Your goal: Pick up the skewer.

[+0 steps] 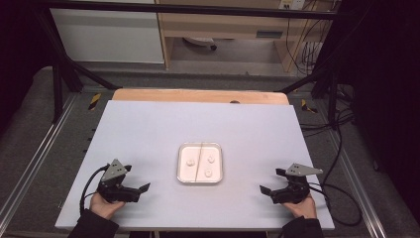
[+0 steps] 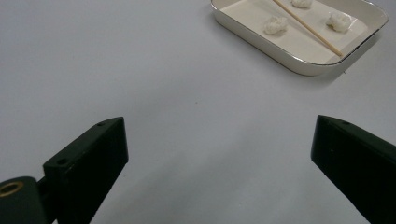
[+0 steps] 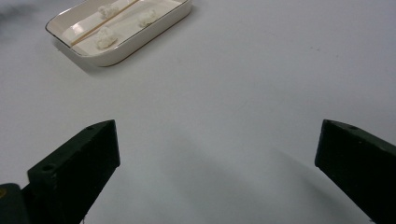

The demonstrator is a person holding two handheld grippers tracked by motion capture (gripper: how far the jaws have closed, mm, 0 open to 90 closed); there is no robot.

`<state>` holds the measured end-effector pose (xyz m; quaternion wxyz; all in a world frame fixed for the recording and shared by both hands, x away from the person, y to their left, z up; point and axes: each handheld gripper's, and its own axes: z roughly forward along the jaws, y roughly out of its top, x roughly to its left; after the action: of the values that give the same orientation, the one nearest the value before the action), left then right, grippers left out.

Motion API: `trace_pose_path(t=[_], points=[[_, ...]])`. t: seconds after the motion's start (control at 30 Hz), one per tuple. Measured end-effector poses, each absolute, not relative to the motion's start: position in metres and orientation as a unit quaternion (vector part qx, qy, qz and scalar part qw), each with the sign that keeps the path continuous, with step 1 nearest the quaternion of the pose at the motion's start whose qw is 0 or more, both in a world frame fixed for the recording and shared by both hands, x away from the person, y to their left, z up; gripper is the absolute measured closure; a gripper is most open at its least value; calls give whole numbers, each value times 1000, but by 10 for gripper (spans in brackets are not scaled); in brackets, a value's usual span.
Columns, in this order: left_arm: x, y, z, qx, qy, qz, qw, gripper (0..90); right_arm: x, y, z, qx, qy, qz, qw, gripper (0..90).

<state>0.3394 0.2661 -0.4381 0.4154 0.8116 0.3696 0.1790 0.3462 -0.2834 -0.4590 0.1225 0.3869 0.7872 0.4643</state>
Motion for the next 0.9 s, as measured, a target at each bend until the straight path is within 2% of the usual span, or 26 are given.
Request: trace_pose_path(t=[0.9], points=[[352,211,-417,817,365,179,409,43,346,-282,-459,386,790,460,122,5]])
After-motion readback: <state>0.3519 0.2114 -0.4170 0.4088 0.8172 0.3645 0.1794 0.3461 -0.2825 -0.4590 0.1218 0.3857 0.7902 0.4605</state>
